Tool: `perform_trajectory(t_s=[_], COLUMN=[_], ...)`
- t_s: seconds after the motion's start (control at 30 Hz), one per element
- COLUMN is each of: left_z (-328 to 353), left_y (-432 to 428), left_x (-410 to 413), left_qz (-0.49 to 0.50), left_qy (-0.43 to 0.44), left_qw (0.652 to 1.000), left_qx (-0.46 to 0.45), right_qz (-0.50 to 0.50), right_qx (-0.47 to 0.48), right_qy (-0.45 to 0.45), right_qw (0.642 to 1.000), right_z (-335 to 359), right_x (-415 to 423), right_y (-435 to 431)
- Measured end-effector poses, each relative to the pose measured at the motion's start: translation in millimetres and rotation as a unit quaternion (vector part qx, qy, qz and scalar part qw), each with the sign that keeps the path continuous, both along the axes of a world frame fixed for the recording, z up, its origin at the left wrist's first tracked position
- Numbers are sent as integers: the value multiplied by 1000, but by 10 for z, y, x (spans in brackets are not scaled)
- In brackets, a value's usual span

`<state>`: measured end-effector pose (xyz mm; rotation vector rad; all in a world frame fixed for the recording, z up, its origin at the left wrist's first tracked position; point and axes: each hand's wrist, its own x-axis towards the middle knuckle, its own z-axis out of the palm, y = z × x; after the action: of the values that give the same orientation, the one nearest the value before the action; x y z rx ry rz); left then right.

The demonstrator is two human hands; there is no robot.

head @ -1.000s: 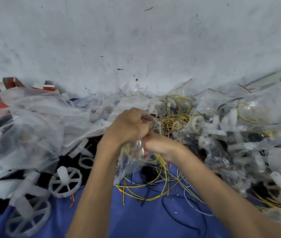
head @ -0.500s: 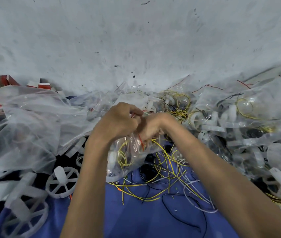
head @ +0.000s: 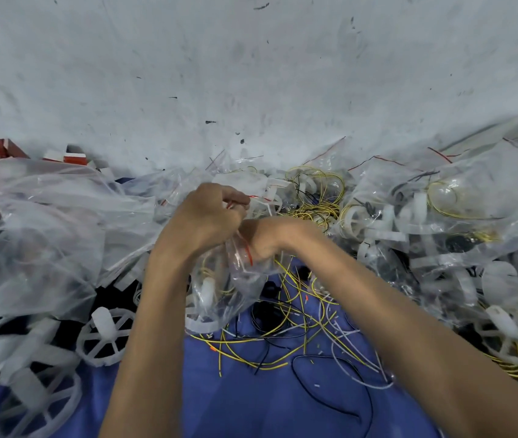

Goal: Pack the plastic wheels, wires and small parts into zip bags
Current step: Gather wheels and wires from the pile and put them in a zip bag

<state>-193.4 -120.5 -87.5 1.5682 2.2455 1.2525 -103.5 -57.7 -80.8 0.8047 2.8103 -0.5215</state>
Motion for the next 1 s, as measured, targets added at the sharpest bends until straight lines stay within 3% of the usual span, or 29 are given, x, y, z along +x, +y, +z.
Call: perform_trajectory(t_s=[0.03,0.2,0.3,0.4,0.53,0.63,0.7,0.77,0.87,1.0], left_z=[-2,-2,-9,-5,-23,-20,-6,8,20,38], left_y=[-8,-11,18,38,55,67,80,105,100,75], left_x=[-14,16,86,112,70,56,74,105,140,150], left_qz=[4,-2,-18,-21,15,52,67,75,84,67], left_qy=[0,-11,-30,-52,-110,-149,-170,-197,-208,-182], left_qw=[1000,1000,999,998,993,984,977,967,964,978], left_qx=[1,-2,-3,3,38,82,111,143,142,78], right_qz=[2,51,63,88,134,108,52,10,48,84], right_qx=[6,105,92,87,125,121,126,158,150,116], right_qy=[7,-125,-113,-25,-5,179,317,323,268,358], right_qw=[1000,985,987,992,983,971,939,933,950,923], right_z=[10,11,8,19,74,147,151,105,-69,-214], right_x=[33,169,185,171,269,407,513,598,624,594], right_y=[17,85,41,13,65,212,259,249,157,102])
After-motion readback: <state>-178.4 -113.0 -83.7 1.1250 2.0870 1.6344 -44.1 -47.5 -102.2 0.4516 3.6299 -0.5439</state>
